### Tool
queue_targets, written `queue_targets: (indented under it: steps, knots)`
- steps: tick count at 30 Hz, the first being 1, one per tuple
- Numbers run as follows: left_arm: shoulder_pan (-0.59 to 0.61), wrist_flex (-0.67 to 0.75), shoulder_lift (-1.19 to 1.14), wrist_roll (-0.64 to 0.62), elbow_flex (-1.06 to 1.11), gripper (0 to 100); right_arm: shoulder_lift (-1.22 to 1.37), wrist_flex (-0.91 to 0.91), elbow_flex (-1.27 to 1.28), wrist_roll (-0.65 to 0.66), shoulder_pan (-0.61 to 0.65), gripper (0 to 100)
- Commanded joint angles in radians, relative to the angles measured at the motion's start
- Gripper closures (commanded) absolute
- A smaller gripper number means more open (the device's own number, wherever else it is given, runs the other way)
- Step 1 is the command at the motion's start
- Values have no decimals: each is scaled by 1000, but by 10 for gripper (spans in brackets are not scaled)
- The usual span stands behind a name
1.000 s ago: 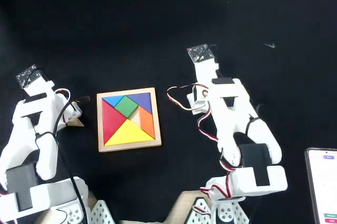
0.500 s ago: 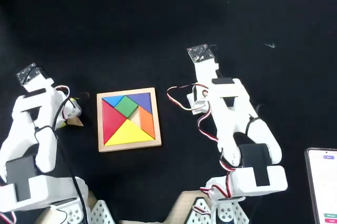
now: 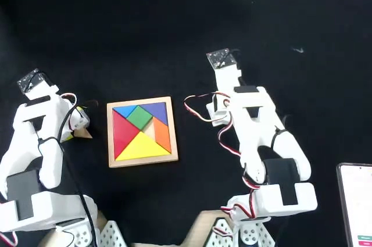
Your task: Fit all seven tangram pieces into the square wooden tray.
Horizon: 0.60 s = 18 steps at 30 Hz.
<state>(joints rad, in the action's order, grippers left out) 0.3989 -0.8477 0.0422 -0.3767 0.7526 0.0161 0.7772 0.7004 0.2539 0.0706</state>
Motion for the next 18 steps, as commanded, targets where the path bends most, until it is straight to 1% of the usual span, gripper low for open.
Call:
queue_targets:
  steps: [1,12,14,18]
  knots:
    - [-62,-8,9,-14,-45,830,-5,-9,-45,12,15,987]
    - [-84,-9,31,-14,-59,831,-5,-9,-45,12,15,987]
    - [-87,-37,81,-11,-61,831,-5,-9,-45,12,15,987]
    - [-150,-124,245,-6,-61,831,-5,-9,-45,12,15,987]
